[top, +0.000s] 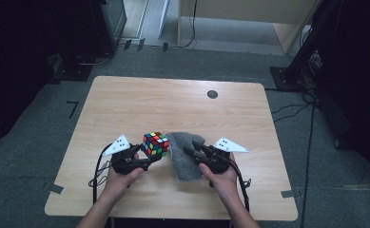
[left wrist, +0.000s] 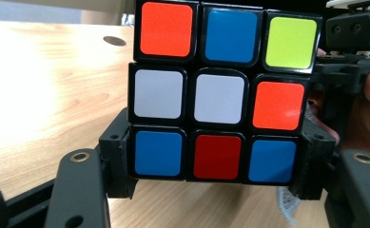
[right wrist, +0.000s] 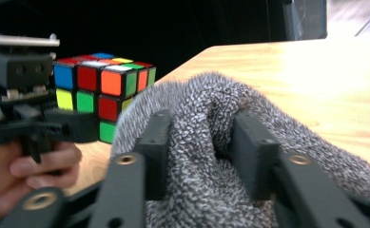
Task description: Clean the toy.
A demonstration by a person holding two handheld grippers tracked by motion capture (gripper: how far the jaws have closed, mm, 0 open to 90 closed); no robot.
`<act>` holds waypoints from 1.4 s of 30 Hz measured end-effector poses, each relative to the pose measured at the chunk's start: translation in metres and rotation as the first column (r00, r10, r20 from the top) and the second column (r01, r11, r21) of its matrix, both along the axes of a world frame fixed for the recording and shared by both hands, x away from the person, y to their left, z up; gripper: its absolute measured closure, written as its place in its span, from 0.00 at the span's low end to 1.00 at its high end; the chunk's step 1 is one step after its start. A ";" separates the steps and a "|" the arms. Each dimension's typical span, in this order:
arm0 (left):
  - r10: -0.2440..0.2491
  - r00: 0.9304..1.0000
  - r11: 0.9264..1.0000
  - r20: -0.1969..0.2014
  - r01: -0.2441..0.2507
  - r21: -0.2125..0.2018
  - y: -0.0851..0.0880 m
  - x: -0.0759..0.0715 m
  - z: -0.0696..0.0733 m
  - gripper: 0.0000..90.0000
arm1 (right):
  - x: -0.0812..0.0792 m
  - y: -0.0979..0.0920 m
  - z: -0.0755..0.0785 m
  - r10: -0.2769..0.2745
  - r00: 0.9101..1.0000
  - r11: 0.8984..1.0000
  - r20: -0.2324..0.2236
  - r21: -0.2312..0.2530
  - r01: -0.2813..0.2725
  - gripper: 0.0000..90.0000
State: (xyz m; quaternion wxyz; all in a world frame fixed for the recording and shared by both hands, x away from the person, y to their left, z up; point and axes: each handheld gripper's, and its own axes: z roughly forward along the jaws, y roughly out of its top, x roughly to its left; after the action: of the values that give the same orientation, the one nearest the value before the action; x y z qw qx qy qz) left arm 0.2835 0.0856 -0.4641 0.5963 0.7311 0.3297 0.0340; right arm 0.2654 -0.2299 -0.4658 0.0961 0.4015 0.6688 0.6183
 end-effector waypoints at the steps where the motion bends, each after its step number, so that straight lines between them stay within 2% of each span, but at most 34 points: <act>1: 0.001 1.000 1.000 -0.005 -0.001 -0.001 0.001 0.001 0.001 0.38 | -0.001 0.002 0.001 -0.007 1.000 1.000 0.022 -0.024 0.007 0.59; 2: 0.001 1.000 1.000 -0.011 -0.001 -0.007 0.004 0.002 0.001 0.38 | -0.002 0.003 0.001 -0.018 0.998 0.999 0.053 -0.044 0.020 0.55; 4: 0.002 1.000 1.000 -0.017 -0.002 -0.019 0.007 0.004 0.002 0.38 | -0.004 0.004 0.004 -0.041 0.995 0.998 0.096 -0.051 0.046 0.53; 7: 0.010 1.000 0.999 -0.026 -0.011 -0.034 0.013 0.006 0.004 0.38 | -0.006 0.002 0.007 -0.042 0.993 0.999 0.114 -0.018 0.044 0.52; 9: 0.002 0.999 0.999 -0.038 -0.004 -0.046 0.015 0.007 0.004 0.38 | -0.006 0.004 0.008 -0.029 0.991 0.999 0.127 -0.020 0.031 0.50; 12: -0.029 0.997 0.998 -0.074 0.024 -0.066 0.015 0.009 0.005 0.38 | -0.010 0.012 0.006 0.019 0.985 0.997 0.173 -0.076 -0.006 0.49; 15: -0.036 0.995 0.997 -0.092 0.029 -0.077 0.016 0.011 0.007 0.38 | -0.013 0.021 0.003 0.080 0.972 0.991 0.221 -0.126 -0.053 0.49; 17: -0.042 0.995 0.996 -0.095 0.034 -0.078 0.018 0.011 0.007 0.38 | -0.014 0.026 0.001 0.101 0.968 0.986 0.231 -0.149 -0.068 0.47; 21: -0.072 0.994 0.996 -0.082 0.067 -0.055 0.019 0.011 0.010 0.38 | -0.012 0.029 -0.003 0.109 0.969 0.983 0.223 -0.171 -0.072 0.45; 23: -0.075 0.996 0.997 -0.049 0.074 -0.019 0.019 0.010 0.011 0.38 | -0.012 0.028 -0.004 0.111 0.971 0.985 0.211 -0.157 -0.078 0.44; 25: -0.047 0.999 0.998 0.003 0.047 0.048 0.015 0.007 0.008 0.38 | -0.011 0.027 -0.002 0.101 0.980 0.989 0.173 -0.124 -0.080 0.44; 27: -0.031 0.999 0.994 0.044 0.027 0.103 0.009 0.004 0.003 0.38 | -0.012 0.026 0.001 0.082 0.986 0.991 0.147 -0.113 -0.065 0.44; 30: -0.035 0.995 0.991 0.094 0.022 0.128 -0.001 -0.002 -0.001 0.38 | -0.013 0.026 0.005 0.051 0.992 0.996 0.118 -0.082 -0.042 0.41; 33: -0.028 0.986 0.986 0.166 -0.001 0.168 -0.011 -0.008 -0.003 0.38 | -0.016 0.028 0.010 0.026 0.995 1.000 0.092 -0.020 -0.024 0.35; 35: -0.024 0.976 0.978 0.215 -0.022 0.209 -0.019 -0.013 -0.007 0.38 | -0.019 0.032 0.014 0.025 0.997 1.000 0.079 0.014 -0.026 0.33; 37: -0.025 0.968 0.970 0.250 -0.037 0.240 -0.027 -0.017 -0.010 0.38 | -0.021 0.035 0.016 0.028 0.998 0.999 0.057 0.040 -0.030 0.29; 38: -0.026 0.965 0.969 0.262 -0.040 0.243 -0.030 -0.019 -0.012 0.38 | -0.022 0.037 0.016 0.030 0.998 0.998 0.046 0.052 -0.033 0.27; 40: -0.028 0.958 0.967 0.285 -0.047 0.251 -0.035 -0.023 -0.013 0.38 | -0.022 0.040 0.017 0.030 0.999 0.998 0.022 0.058 -0.032 0.26; 42: -0.034 0.948 0.964 0.316 -0.052 0.261 -0.040 -0.027 -0.015 0.38 | -0.022 0.042 0.016 0.014 1.000 0.998 -0.016 0.056 -0.013 0.23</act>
State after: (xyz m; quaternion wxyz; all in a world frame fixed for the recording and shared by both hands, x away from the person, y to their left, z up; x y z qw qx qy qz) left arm 0.2567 0.0456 -0.4786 0.5379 0.7879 0.2254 0.1978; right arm 0.2435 -0.1876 -0.4499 0.0753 0.4045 0.6547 0.6341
